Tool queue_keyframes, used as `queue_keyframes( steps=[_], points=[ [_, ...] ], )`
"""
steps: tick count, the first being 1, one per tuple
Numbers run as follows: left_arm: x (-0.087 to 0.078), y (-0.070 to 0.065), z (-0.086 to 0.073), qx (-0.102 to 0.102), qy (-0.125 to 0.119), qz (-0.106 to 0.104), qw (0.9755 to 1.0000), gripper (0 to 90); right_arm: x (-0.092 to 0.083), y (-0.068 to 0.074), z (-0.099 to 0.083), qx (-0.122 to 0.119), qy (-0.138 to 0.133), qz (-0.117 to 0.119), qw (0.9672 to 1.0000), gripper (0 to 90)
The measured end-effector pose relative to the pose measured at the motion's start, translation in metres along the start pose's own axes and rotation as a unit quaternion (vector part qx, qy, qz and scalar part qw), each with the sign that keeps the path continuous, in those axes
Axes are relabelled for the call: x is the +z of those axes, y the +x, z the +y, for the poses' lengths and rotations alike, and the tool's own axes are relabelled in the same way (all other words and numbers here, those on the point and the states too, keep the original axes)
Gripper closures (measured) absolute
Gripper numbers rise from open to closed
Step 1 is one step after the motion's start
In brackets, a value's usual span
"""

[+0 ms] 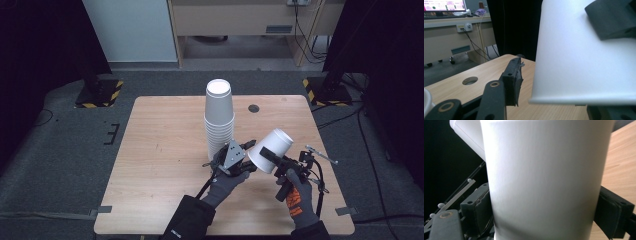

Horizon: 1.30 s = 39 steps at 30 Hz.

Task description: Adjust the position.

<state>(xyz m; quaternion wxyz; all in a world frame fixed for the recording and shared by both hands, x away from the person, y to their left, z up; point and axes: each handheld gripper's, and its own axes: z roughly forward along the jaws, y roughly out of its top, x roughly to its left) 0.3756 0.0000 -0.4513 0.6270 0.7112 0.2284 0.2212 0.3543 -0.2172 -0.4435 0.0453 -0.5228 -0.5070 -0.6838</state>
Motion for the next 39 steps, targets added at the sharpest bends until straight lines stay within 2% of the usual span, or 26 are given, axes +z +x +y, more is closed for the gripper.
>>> queue_keyframes(
  steps=[3, 8, 16, 20, 23, 39],
  points=[
    [0.0, 0.0, -0.001, 0.0, -0.004, 0.001, 1.0, 56.5, 0.001, 0.0, -0.001, 0.007, 0.004, 0.002, 1.0, 14.1],
    [-0.002, -0.002, -0.001, 0.014, -0.004, 0.008, 0.9999, 67.3, 0.002, -0.001, -0.002, 0.007, 0.005, 0.002, 1.0, 14.0],
    [-0.004, -0.001, -0.002, 0.029, -0.002, 0.009, 0.9995, 76.3, 0.001, -0.003, -0.001, 0.019, 0.003, 0.009, 0.9998, 13.4],
    [-0.006, 0.0, -0.001, 0.023, -0.004, 0.004, 0.9997, 80.9, 0.001, -0.004, 0.0, 0.013, 0.004, 0.004, 0.9999, 12.1],
    [-0.008, 0.0, -0.001, 0.021, 0.002, -0.002, 0.9998, 82.2, 0.001, -0.007, -0.001, 0.025, 0.003, 0.009, 0.9996, 11.4],
    [-0.014, 0.0, -0.004, 0.011, 0.022, -0.01, 0.9996, 84.5, 0.005, -0.011, 0.001, -0.015, 0.006, 0.004, 0.9999, 5.5]
  ],
)
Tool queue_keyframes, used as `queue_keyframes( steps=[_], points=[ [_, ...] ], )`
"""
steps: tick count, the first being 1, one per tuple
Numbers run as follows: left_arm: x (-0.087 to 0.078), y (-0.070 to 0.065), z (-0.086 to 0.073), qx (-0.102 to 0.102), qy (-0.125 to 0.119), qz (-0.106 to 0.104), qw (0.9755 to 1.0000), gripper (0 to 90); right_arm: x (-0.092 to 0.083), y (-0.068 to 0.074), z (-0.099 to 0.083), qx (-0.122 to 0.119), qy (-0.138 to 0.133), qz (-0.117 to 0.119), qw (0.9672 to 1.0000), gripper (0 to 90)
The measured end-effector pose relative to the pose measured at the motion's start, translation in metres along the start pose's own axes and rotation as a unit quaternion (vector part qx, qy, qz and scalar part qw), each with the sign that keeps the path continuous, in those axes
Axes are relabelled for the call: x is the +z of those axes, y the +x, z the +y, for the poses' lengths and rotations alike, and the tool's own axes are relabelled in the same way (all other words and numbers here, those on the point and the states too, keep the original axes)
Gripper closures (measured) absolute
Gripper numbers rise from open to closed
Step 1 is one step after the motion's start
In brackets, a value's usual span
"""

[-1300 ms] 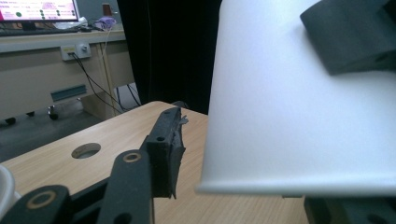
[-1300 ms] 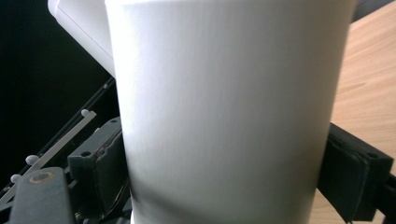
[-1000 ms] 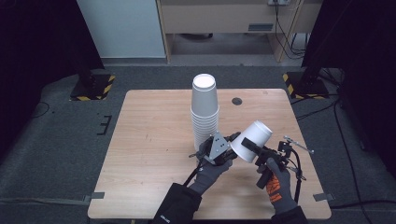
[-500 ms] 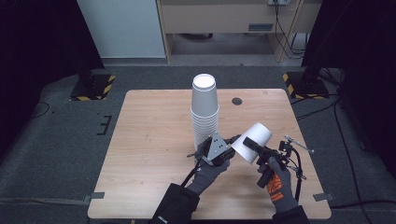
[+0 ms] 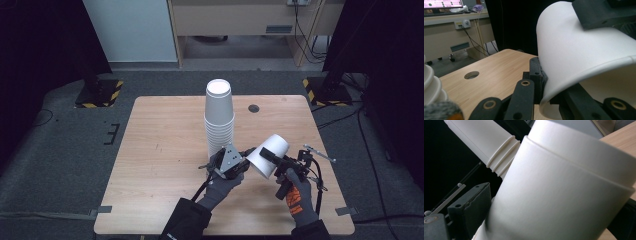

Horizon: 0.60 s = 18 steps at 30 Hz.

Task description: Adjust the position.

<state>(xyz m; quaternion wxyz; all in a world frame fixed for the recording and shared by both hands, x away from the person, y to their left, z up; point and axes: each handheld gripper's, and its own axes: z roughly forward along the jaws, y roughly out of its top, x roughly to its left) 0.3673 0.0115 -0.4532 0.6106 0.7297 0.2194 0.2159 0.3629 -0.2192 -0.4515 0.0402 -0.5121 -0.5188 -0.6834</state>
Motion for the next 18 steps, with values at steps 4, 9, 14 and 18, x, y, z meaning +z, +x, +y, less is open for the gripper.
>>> queue_keyframes(
  steps=[4, 9, 14, 18],
  points=[
    [-0.002, 0.0, 0.001, -0.004, 0.001, -0.005, 1.0, 84.6, 0.0, 0.0, 0.002, -0.007, -0.007, -0.001, 0.9999, 5.2],
    [-0.004, -0.001, 0.002, -0.004, 0.004, -0.011, 0.9999, 84.8, -0.003, 0.0, 0.006, -0.007, -0.015, 0.001, 0.9999, 4.7],
    [-0.007, -0.001, 0.002, -0.007, 0.009, -0.015, 0.9998, 85.1, -0.003, -0.001, 0.008, -0.024, -0.018, -0.007, 0.9995, 4.0],
    [-0.011, 0.0, 0.003, -0.006, 0.014, -0.018, 0.9997, 85.8, -0.006, -0.002, 0.01, -0.039, -0.036, -0.025, 0.9982, 6.1]
  ],
)
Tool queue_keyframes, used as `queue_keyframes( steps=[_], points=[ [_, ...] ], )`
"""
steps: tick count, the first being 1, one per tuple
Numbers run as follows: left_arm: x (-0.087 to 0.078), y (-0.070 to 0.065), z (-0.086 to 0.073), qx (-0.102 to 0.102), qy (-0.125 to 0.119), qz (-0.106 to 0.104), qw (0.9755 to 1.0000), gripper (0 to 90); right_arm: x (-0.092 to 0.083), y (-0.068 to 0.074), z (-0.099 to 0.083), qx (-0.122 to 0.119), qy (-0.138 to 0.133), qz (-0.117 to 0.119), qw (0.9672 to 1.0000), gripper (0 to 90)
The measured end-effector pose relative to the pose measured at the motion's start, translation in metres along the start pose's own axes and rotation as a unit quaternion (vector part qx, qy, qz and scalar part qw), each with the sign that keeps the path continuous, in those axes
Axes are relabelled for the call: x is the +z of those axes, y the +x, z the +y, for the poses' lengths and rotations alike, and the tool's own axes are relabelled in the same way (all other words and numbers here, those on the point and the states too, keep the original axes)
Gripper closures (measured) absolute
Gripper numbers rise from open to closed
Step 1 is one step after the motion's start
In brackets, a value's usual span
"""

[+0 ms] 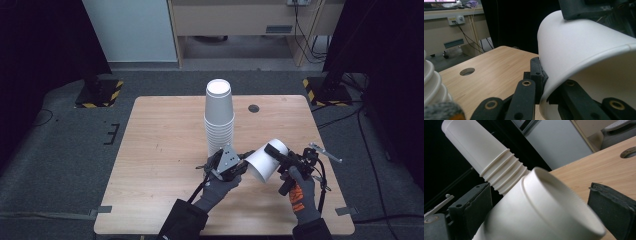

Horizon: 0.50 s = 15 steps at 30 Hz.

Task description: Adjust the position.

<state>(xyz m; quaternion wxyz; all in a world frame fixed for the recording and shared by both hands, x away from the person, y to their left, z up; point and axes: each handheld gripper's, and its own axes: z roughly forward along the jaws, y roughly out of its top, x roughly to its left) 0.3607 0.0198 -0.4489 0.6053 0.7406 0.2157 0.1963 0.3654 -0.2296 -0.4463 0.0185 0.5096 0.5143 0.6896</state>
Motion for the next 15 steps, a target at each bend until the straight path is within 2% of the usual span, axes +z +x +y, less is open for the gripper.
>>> queue_keyframes(
  steps=[3, 8, 15],
  points=[
    [-0.003, 0.0, 0.0, 0.003, 0.006, -0.004, 1.0, 85.9, -0.001, -0.002, 0.001, -0.01, -0.005, -0.007, 0.9999, 6.1],
    [-0.009, 0.001, -0.003, -0.007, 0.011, -0.012, 0.9998, 85.9, -0.004, -0.005, 0.006, -0.031, -0.013, -0.026, 0.9991, 7.4],
    [-0.021, 0.006, -0.001, -0.016, 0.021, -0.016, 0.9995, 85.9, -0.016, -0.015, 0.016, -0.036, -0.04, -0.047, 0.9975, 7.9]
  ],
)
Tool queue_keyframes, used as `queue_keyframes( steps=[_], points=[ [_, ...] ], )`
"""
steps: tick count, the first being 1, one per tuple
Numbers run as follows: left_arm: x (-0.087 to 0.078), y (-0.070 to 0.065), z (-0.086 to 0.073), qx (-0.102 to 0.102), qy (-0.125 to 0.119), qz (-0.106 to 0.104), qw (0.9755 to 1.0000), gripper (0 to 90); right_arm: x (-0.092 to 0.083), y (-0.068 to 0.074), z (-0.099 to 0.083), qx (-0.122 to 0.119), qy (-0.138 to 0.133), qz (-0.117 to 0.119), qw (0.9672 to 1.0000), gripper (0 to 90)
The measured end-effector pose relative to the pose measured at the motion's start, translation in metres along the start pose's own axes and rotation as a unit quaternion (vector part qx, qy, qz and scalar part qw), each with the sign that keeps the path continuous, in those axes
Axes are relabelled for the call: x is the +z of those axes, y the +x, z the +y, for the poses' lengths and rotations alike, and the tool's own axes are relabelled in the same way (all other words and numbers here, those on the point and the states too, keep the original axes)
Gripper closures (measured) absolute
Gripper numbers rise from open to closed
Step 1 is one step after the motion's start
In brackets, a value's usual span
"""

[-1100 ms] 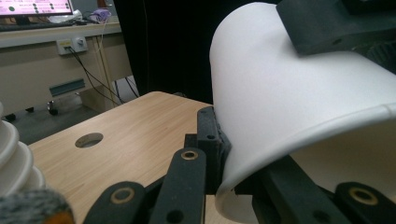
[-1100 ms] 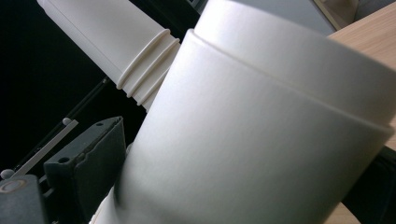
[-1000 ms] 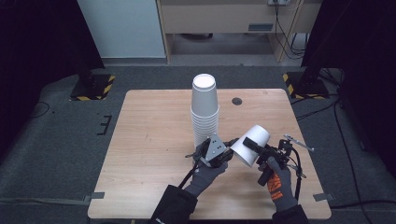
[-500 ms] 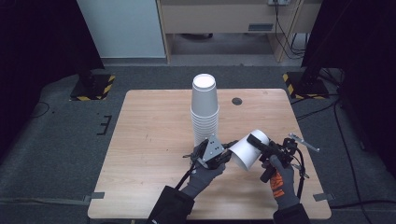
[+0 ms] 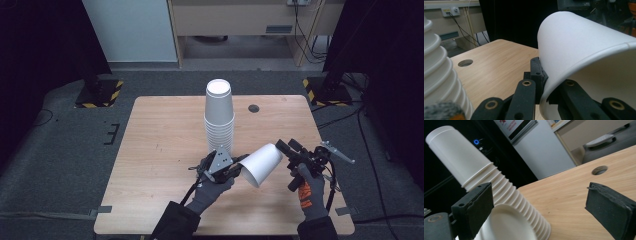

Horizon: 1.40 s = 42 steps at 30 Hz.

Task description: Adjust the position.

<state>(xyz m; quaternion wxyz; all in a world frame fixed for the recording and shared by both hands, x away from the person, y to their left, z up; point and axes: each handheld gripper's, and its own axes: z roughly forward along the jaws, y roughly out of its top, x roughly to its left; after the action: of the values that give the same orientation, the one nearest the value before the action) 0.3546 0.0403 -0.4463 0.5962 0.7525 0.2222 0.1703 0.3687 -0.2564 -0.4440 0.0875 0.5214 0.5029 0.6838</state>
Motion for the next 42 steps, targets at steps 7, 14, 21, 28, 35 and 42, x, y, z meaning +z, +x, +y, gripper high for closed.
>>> queue_keyframes(
  steps=[7, 14, 21, 28, 35, 42],
  points=[
    [-0.013, 0.005, 0.002, -0.006, 0.006, 0.0, 1.0, 85.9, -0.005, -0.01, 0.001, -0.045, -0.007, -0.05, 0.9977, 8.5],
    [-0.023, 0.009, 0.002, -0.01, 0.011, 0.003, 0.9999, 85.9, -0.004, -0.011, -0.002, -0.113, 0.001, -0.084, 0.9901, 9.5],
    [-0.034, 0.014, 0.004, -0.013, 0.029, 0.0, 0.9995, 85.9, -0.004, -0.011, -0.004, -0.184, 0.015, -0.121, 0.9753, 9.6],
    [-0.043, 0.018, 0.001, -0.022, 0.04, 0.002, 0.9989, 85.9, -0.003, -0.012, -0.005, -0.23, 0.03, -0.147, 0.9617, 9.4],
    [-0.056, 0.021, 0.002, -0.023, 0.047, 0.003, 0.9986, 85.9, -0.003, -0.015, -0.007, -0.247, 0.043, -0.164, 0.9541, 9.1],
    [-0.072, 0.027, -0.002, -0.031, 0.058, 0.003, 0.9978, 85.9, -0.001, -0.018, -0.01, -0.259, 0.062, -0.174, 0.9481, 9.1]
  ],
)
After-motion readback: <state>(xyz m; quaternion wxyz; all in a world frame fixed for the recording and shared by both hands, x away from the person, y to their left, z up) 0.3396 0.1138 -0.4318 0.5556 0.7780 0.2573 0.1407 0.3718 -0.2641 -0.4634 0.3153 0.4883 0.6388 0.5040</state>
